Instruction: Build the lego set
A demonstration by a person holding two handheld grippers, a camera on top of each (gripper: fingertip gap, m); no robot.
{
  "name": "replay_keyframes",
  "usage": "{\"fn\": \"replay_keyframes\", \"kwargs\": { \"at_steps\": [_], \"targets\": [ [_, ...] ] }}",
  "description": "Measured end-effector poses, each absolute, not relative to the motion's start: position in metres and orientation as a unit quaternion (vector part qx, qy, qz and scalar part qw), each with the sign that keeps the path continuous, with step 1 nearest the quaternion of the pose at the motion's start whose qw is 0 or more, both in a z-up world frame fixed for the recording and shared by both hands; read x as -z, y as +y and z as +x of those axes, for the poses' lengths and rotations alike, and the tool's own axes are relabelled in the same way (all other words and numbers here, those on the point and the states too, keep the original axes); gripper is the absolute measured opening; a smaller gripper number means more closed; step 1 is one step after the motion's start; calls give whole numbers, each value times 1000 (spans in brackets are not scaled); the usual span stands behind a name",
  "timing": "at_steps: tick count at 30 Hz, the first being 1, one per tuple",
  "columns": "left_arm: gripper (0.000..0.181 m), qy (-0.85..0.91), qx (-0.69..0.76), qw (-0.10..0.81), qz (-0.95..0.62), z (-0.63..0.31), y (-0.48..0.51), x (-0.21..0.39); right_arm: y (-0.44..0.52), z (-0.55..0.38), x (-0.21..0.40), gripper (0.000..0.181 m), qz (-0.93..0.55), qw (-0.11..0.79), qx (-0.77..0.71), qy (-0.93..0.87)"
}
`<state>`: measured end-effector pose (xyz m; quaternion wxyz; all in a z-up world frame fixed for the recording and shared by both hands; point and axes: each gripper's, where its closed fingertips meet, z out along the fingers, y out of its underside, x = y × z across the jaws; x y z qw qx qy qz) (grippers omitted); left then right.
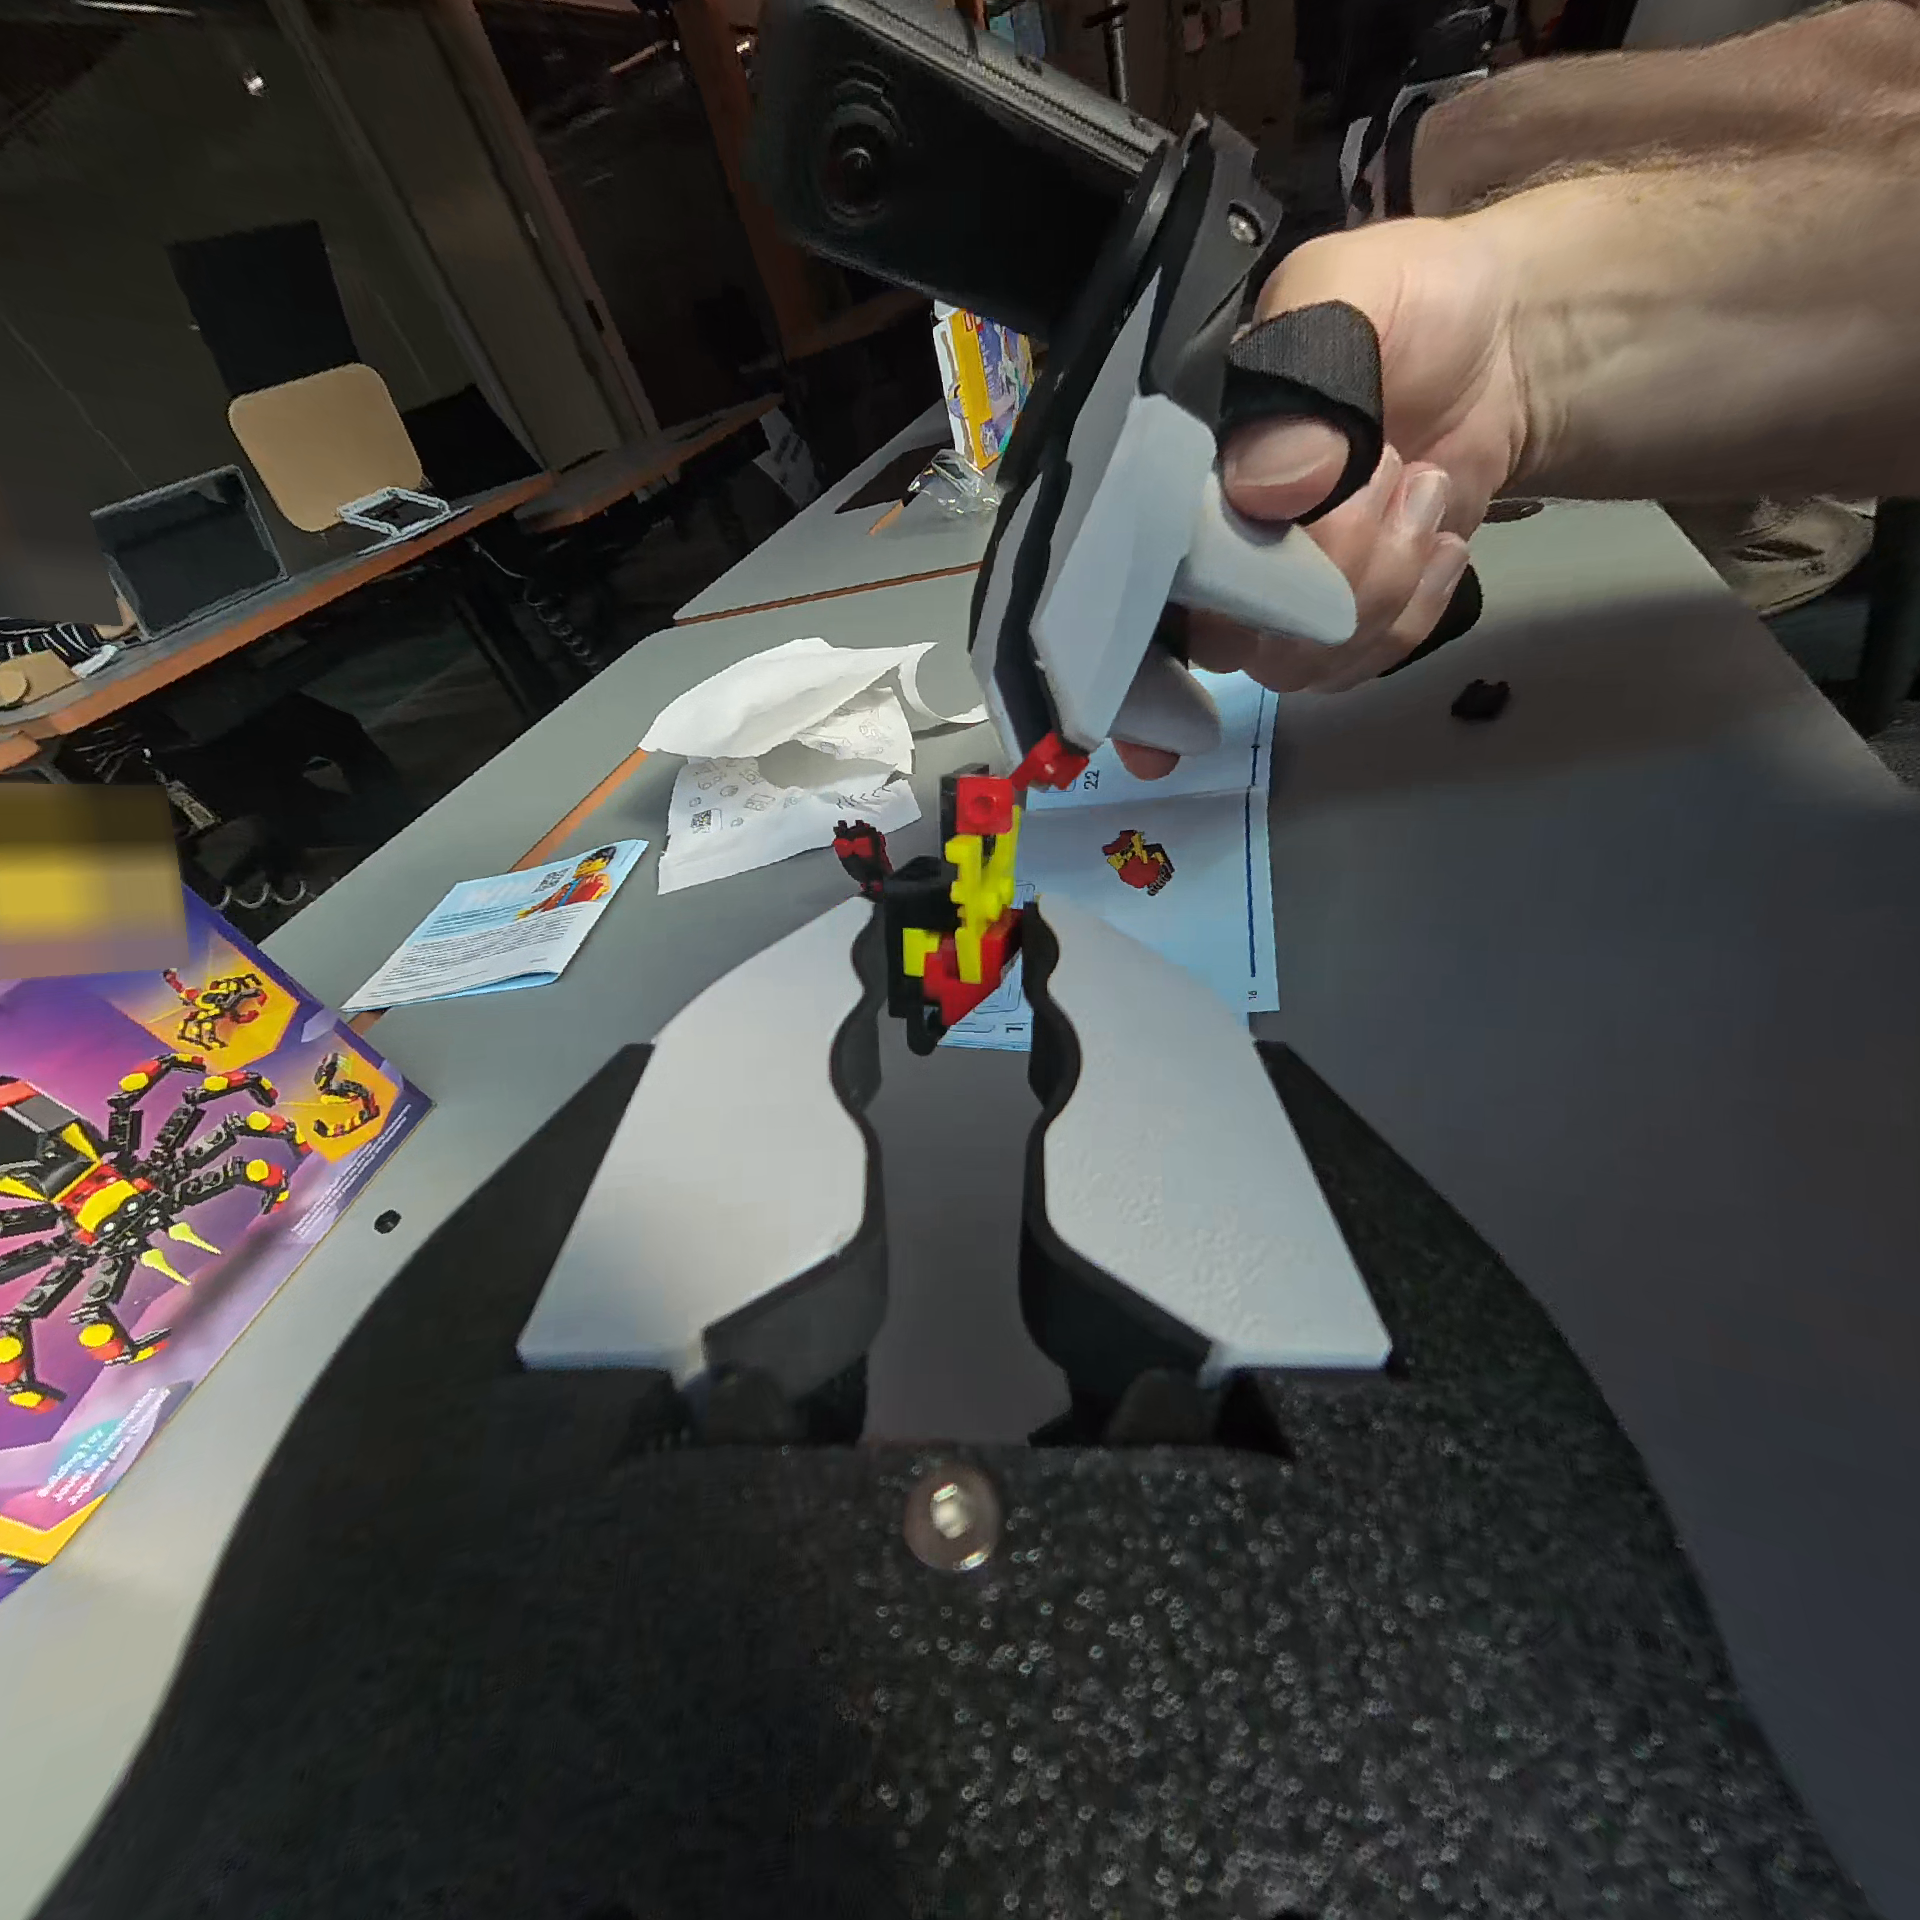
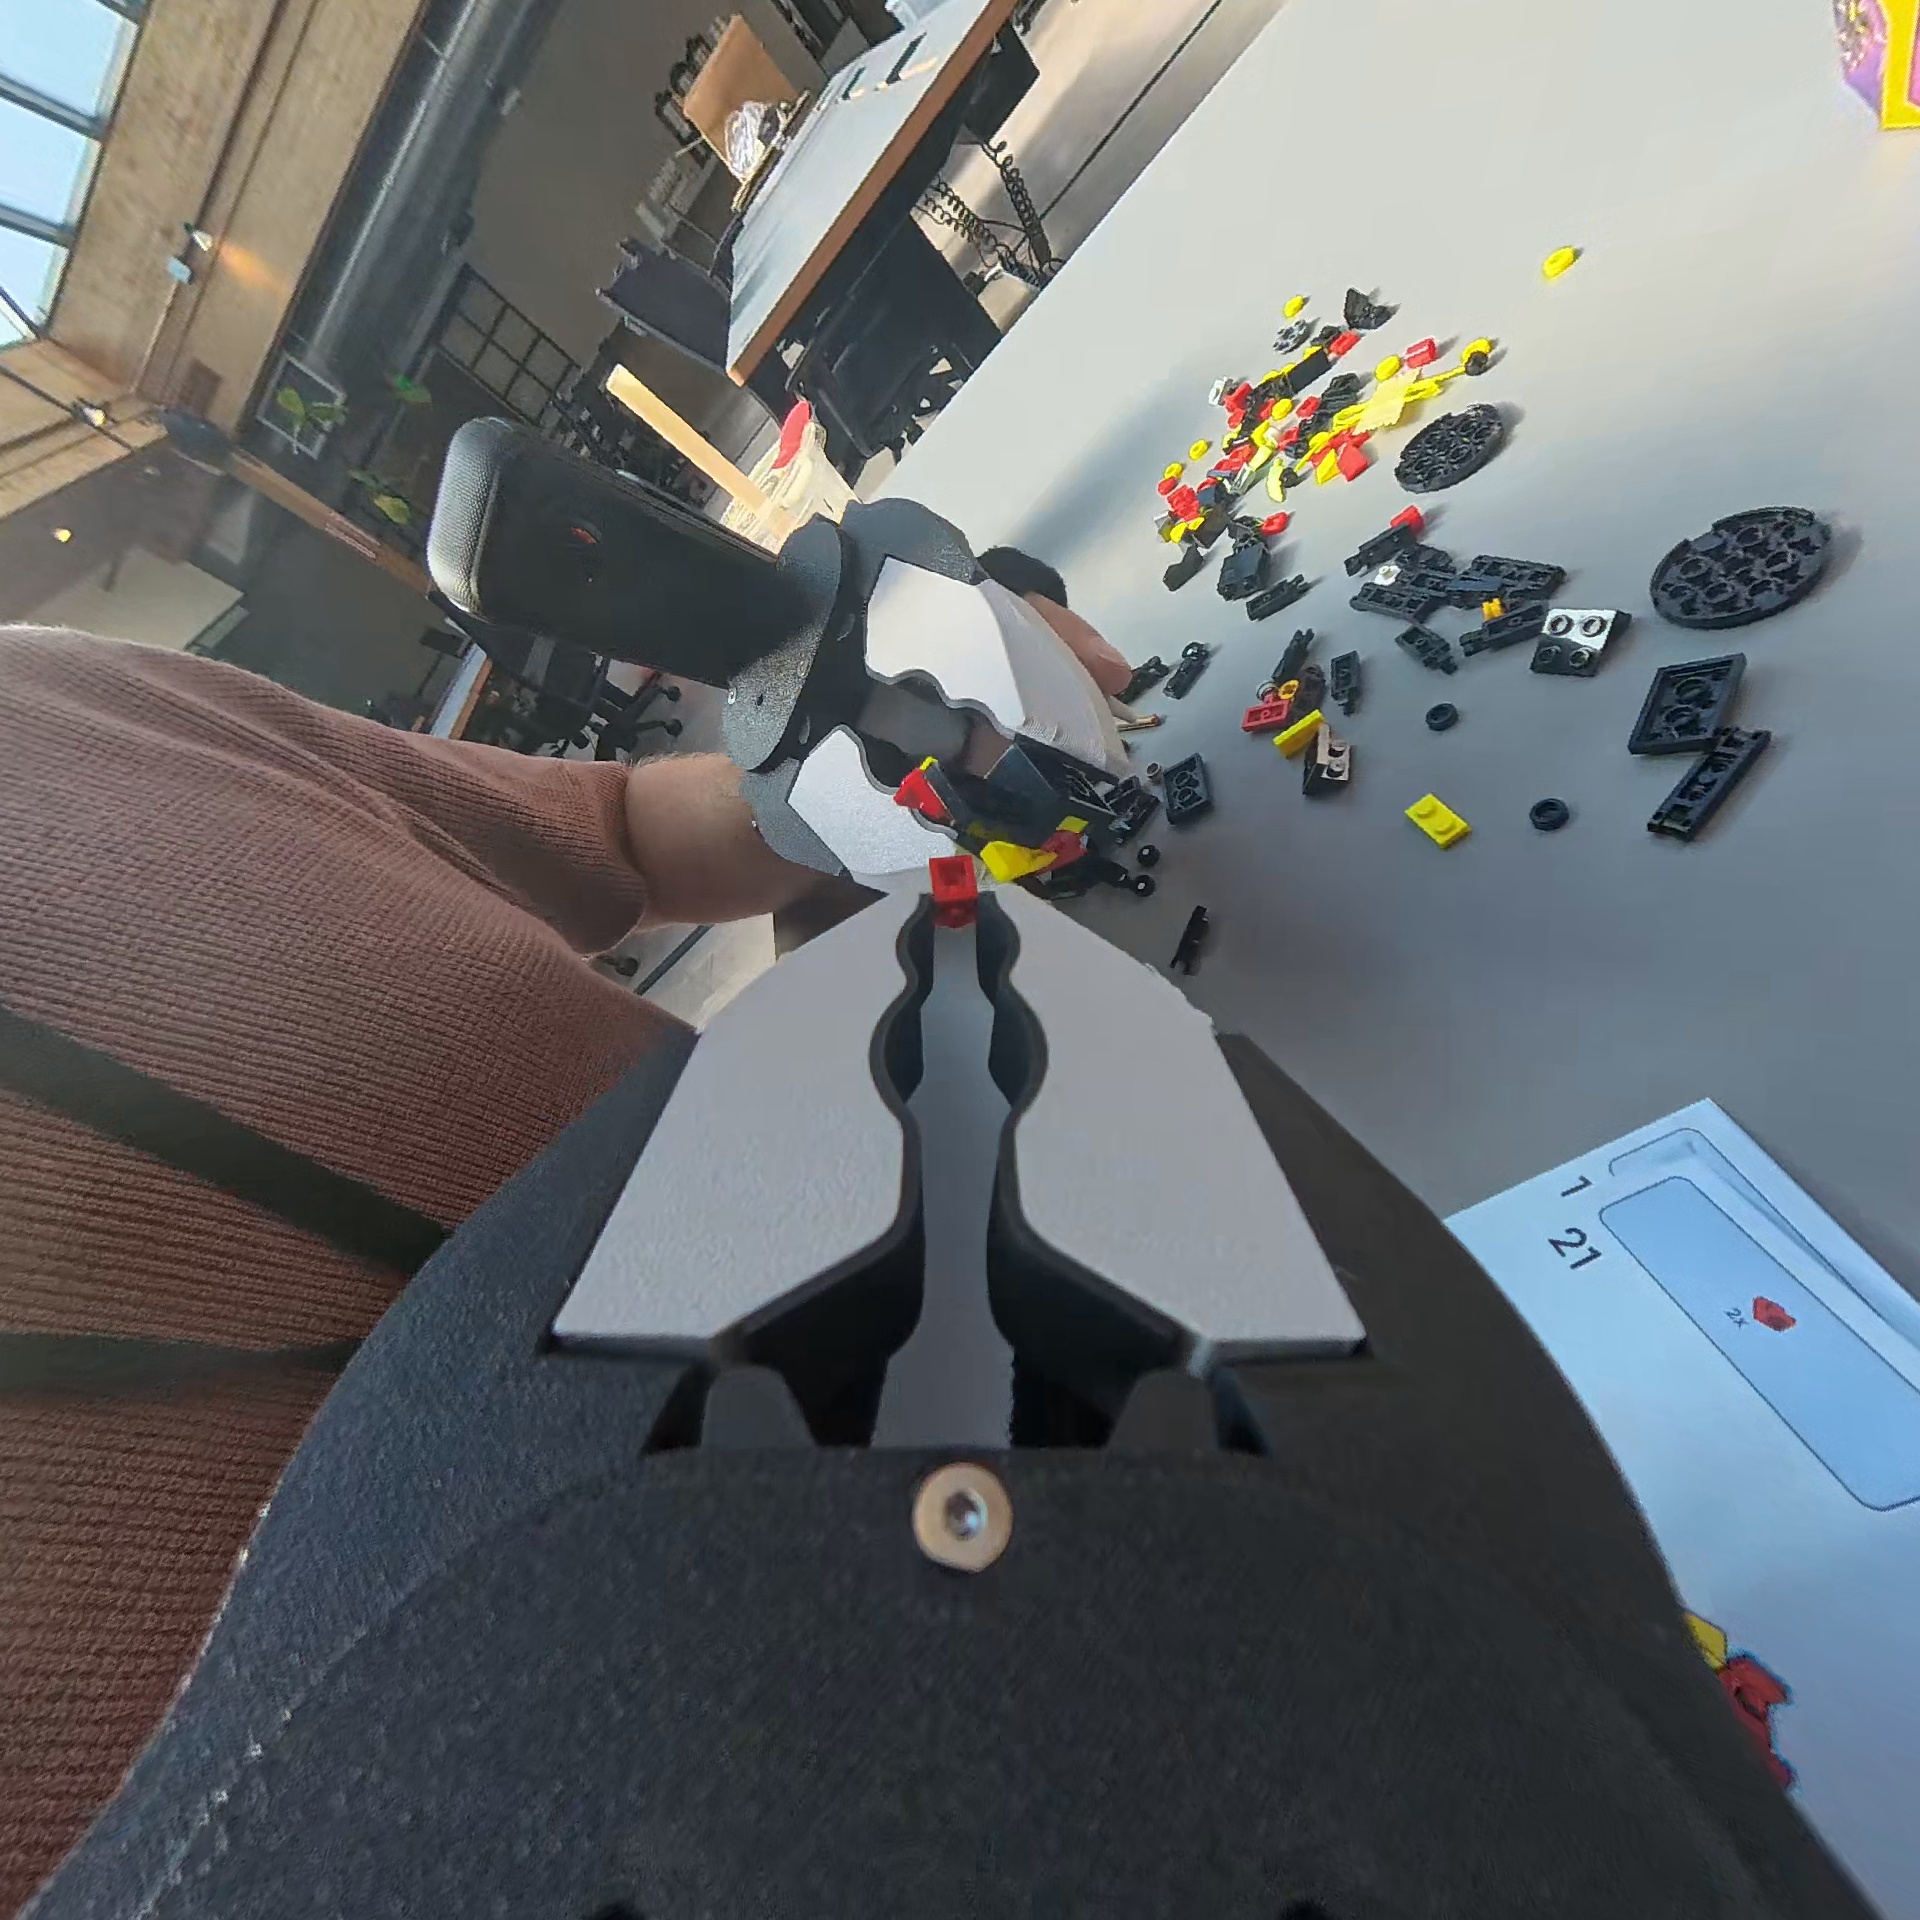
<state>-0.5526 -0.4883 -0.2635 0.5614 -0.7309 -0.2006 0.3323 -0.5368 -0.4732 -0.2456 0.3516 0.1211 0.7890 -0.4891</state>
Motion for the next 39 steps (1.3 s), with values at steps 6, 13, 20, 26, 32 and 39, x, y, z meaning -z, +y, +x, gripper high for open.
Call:
{"fn": "replay_keyframes", "kwargs": {
  "at_steps": [6,13,20,26,32,39],
  "targets": [
    [24,-162,-372,531,-744,-555,-484,261,-476,-534,244,7,114,363,483,789],
    [24,-145,-384,529,-742,-556,-481,258,-471,-538,243,7,121,379,486,779],
    [24,-173,-373,537,-737,-561,-477,262,-459,-545,247,7,134,375,518,758],
    [24,-236,-356,561,-709,-561,-481,266,-439,-568,235,7,107,266,638,715],
    [24,-267,-366,574,-682,-559,-487,269,-440,-614,226,7,72,142,741,653],
    [24,-276,-379,564,-680,-561,-490,275,-441,-598,239,7,45,112,743,659]
  ]
}}
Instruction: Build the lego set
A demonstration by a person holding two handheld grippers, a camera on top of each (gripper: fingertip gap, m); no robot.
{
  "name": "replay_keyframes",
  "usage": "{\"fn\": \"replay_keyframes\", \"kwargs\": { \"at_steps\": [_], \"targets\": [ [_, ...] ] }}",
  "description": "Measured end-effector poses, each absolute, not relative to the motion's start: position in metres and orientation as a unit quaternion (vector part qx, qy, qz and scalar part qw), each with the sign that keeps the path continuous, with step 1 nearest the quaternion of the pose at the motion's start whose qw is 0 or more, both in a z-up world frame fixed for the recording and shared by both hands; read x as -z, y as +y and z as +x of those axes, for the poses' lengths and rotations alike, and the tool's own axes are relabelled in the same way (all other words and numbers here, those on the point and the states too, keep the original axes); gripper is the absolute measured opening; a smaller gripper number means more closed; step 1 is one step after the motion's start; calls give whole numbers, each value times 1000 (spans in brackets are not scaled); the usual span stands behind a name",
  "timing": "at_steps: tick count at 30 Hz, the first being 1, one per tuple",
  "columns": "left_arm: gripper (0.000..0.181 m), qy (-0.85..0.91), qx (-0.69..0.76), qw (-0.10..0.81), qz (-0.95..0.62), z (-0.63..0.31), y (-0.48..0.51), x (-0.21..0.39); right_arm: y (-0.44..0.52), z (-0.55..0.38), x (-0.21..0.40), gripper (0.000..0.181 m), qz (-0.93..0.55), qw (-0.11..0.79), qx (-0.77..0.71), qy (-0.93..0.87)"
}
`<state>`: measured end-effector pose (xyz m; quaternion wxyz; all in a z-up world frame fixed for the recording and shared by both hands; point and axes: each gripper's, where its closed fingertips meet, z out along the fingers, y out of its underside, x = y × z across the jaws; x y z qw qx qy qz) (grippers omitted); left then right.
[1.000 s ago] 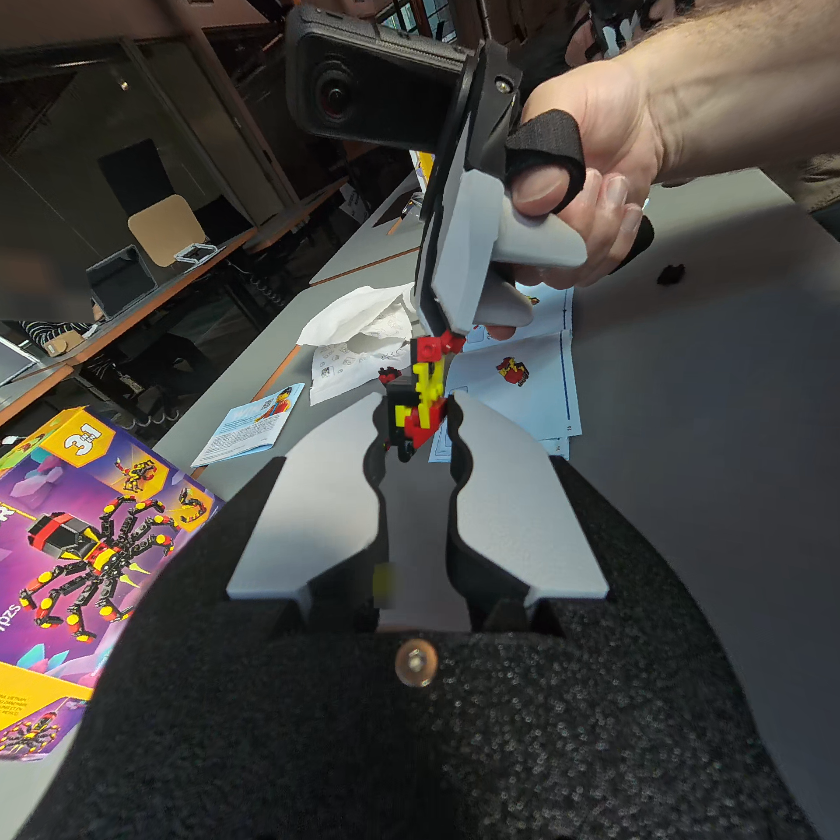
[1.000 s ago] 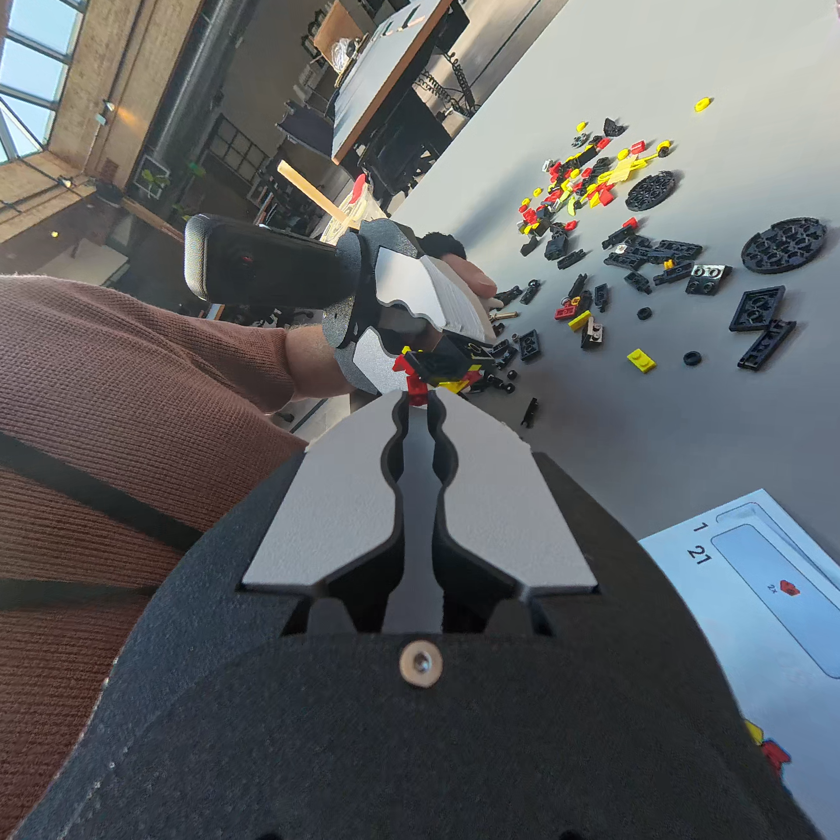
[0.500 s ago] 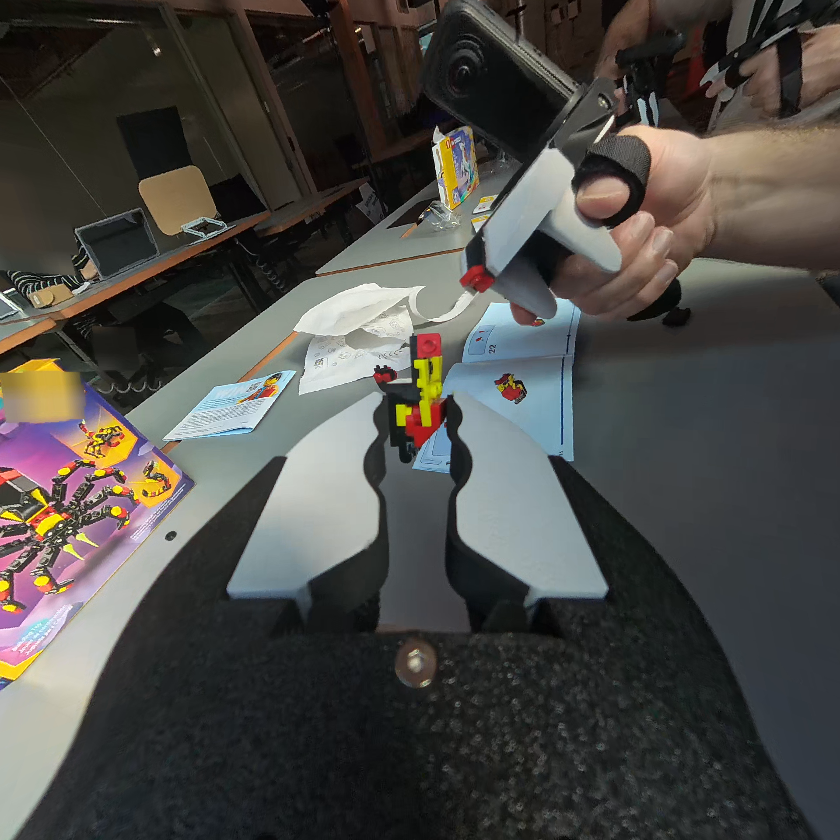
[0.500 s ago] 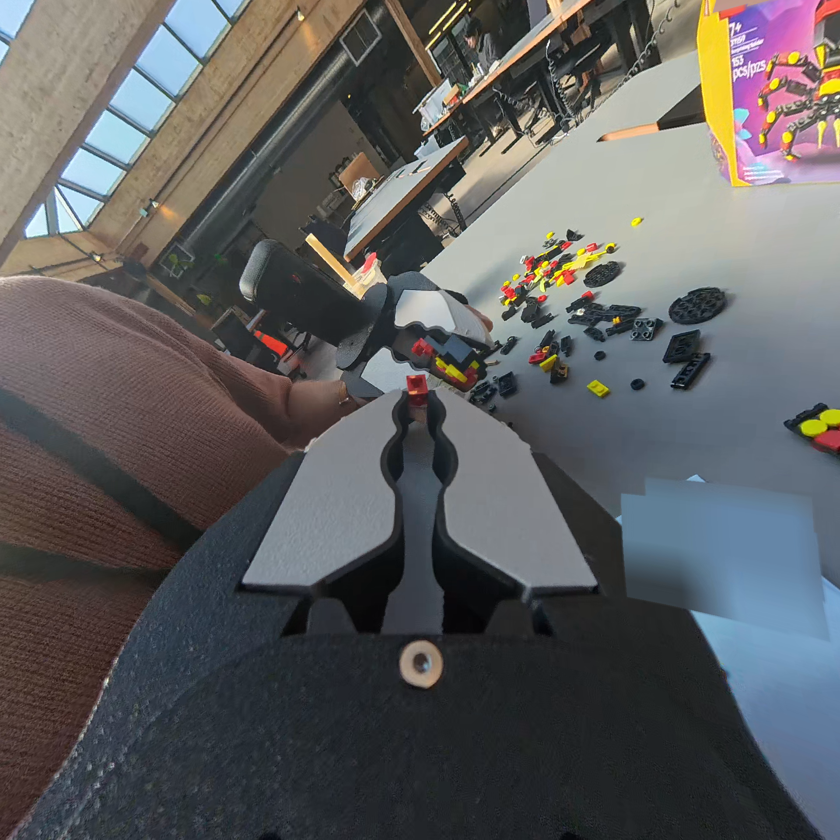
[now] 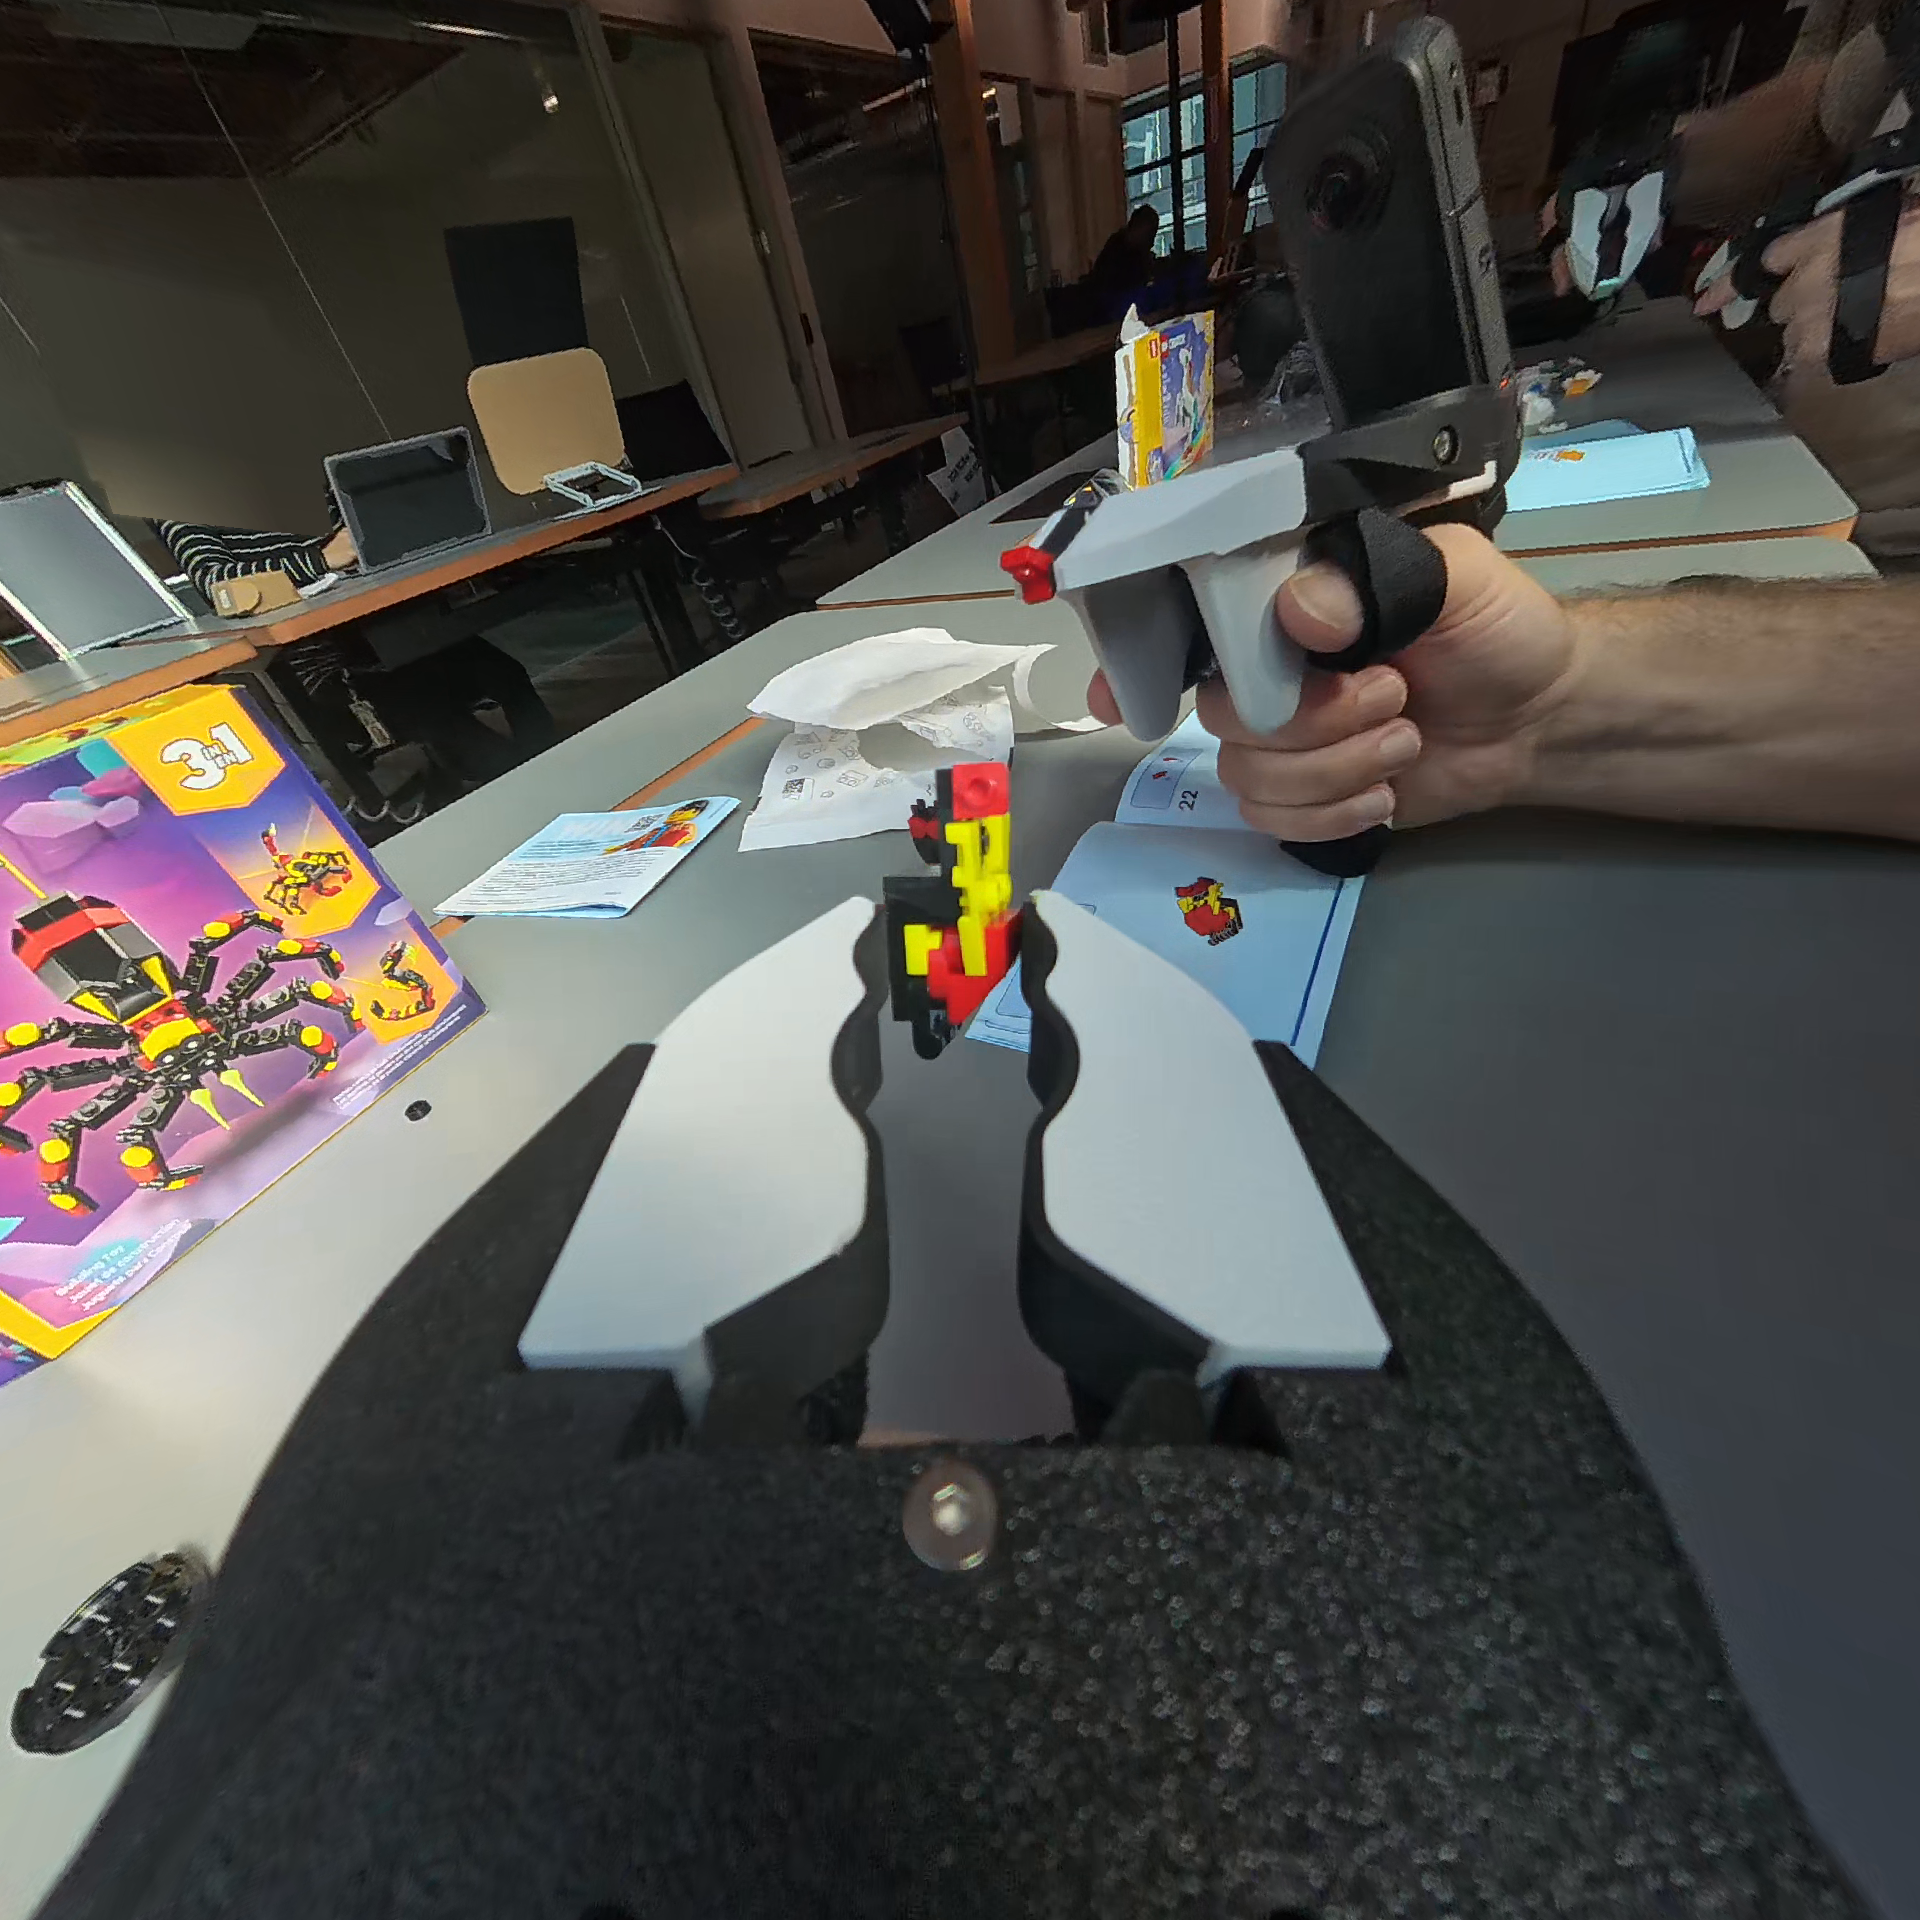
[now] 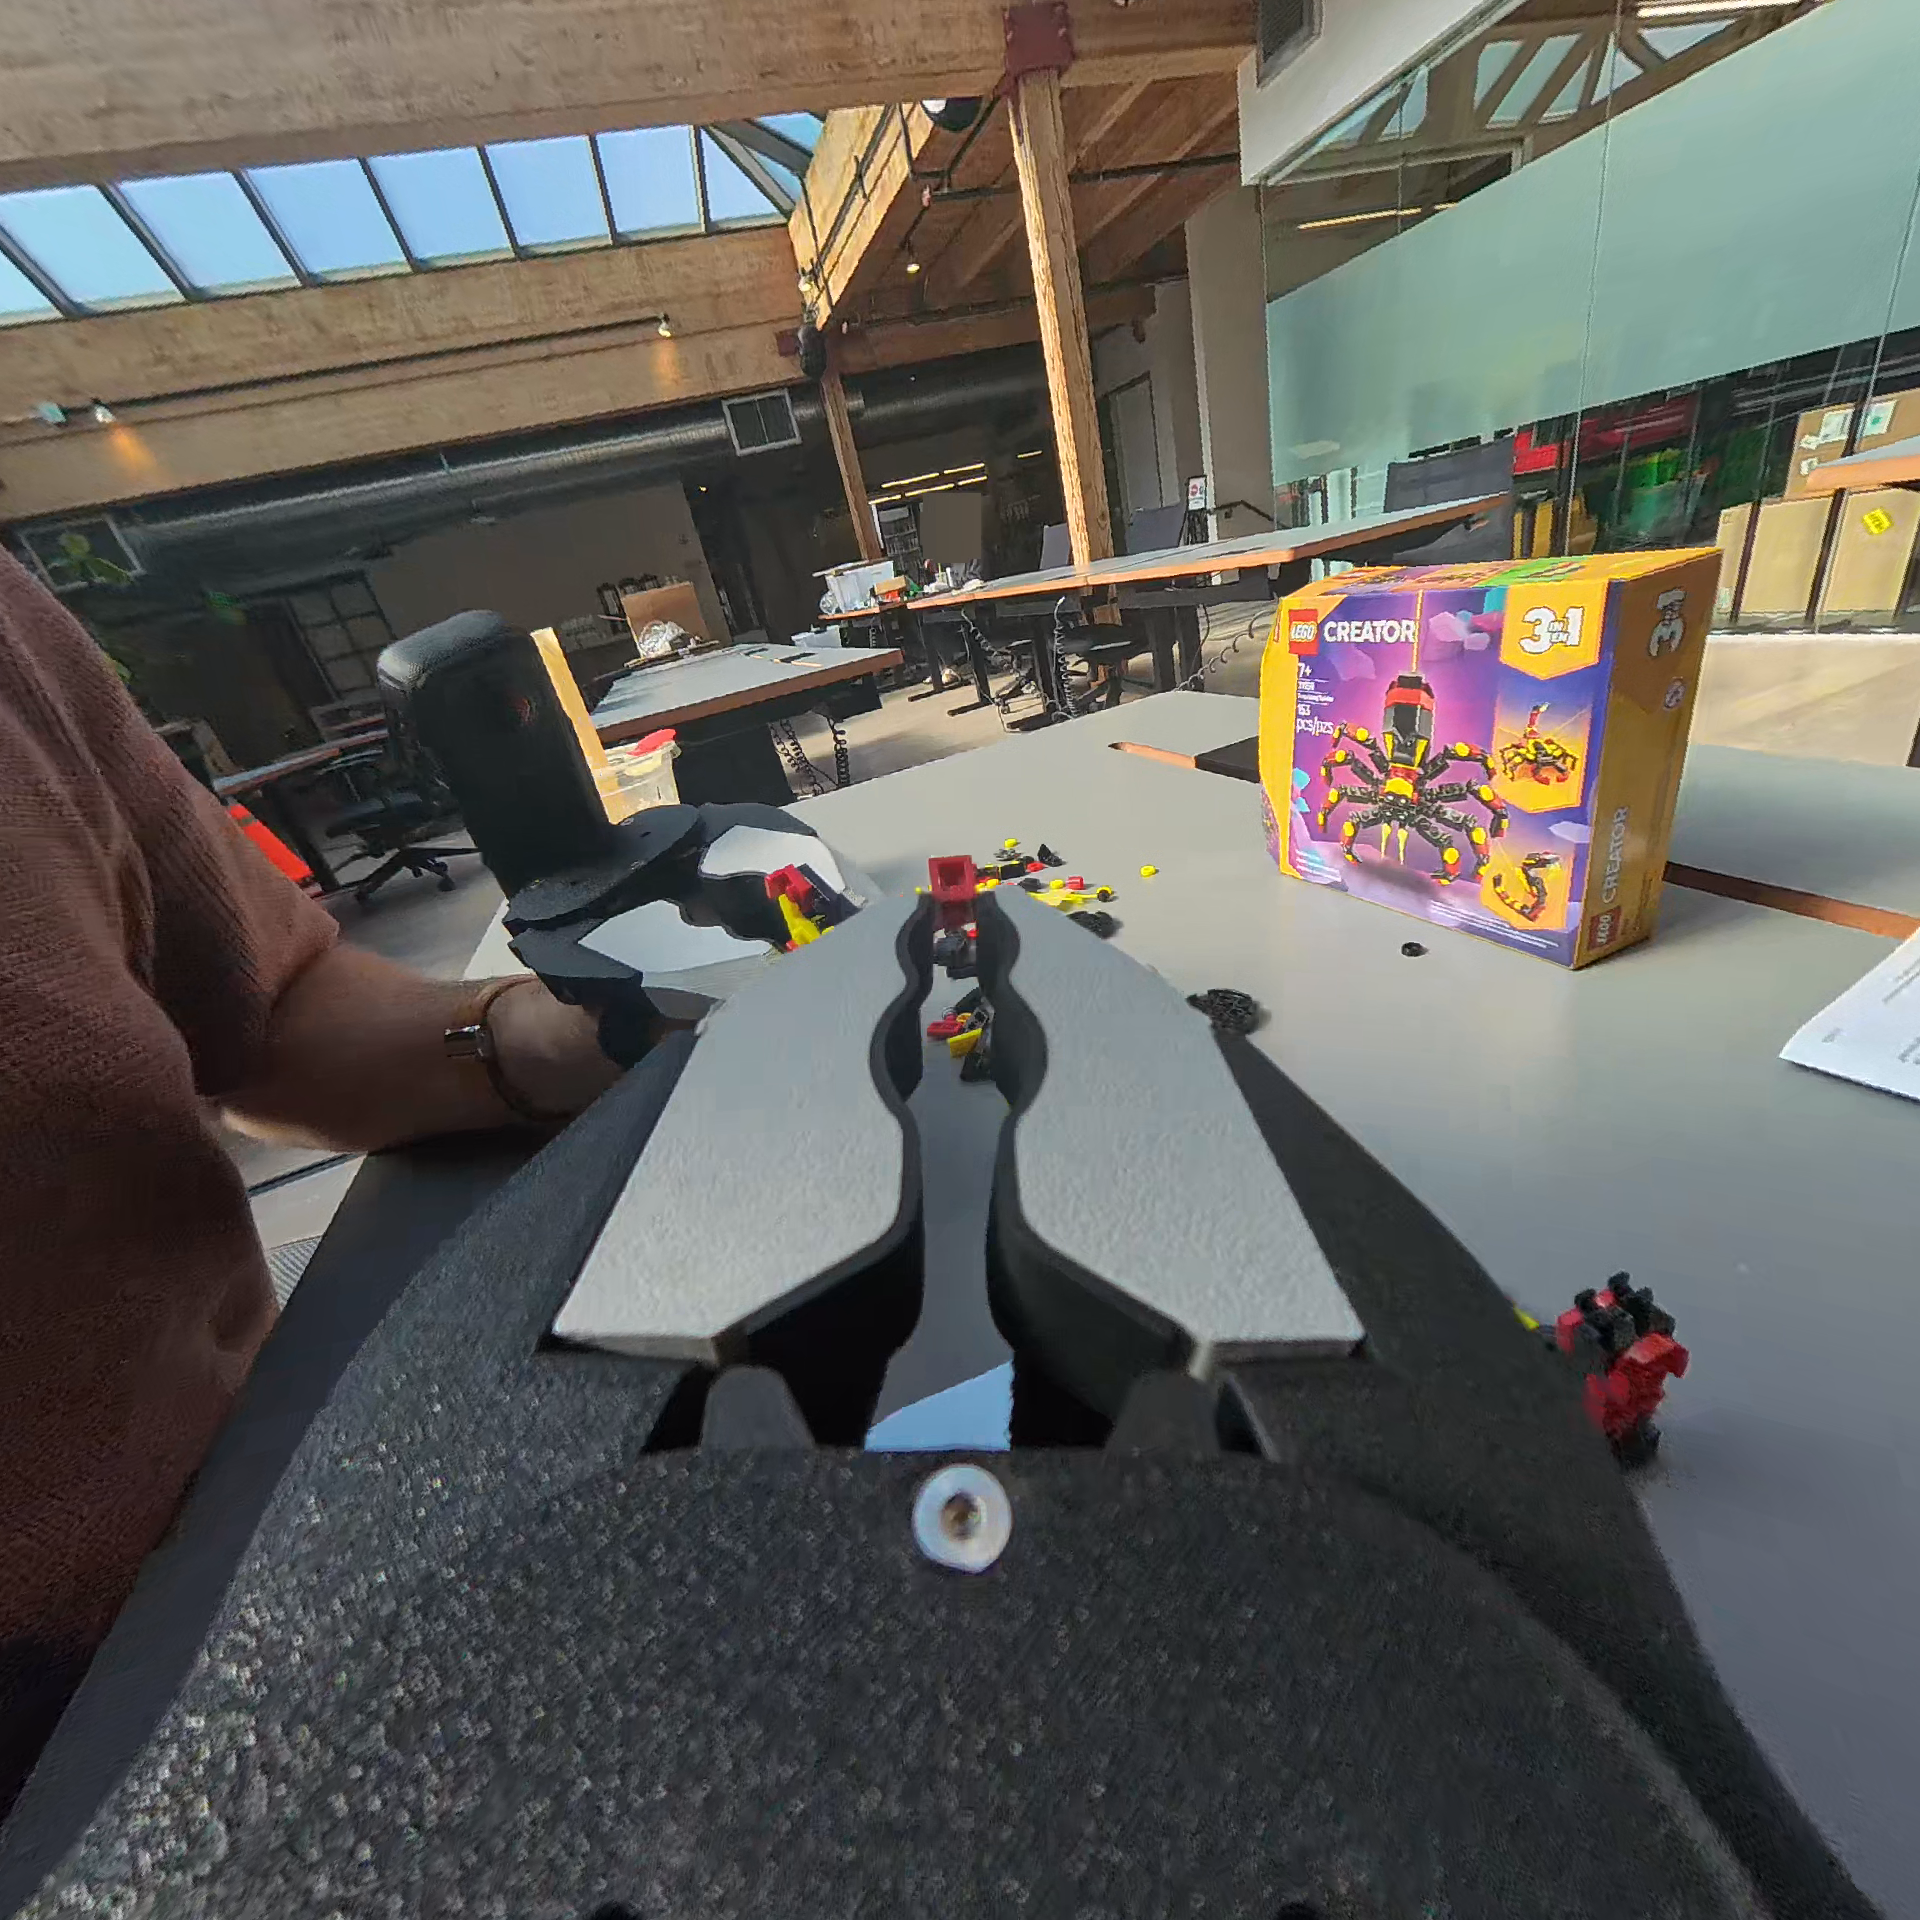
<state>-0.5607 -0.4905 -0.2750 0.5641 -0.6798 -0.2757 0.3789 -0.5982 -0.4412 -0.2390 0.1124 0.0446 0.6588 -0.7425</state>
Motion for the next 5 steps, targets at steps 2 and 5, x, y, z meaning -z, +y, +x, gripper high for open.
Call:
{"fn": "replay_keyframes", "kwargs": {
  "at_steps": [2,5],
  "targets": [
    [24,-263,-410,529,-695,-561,-492,276,-441,-597,238,7,49,125,747,651],
    [24,-235,-445,491,-711,-559,-489,276,-442,-598,241,7,46,123,743,656]
  ]
}}
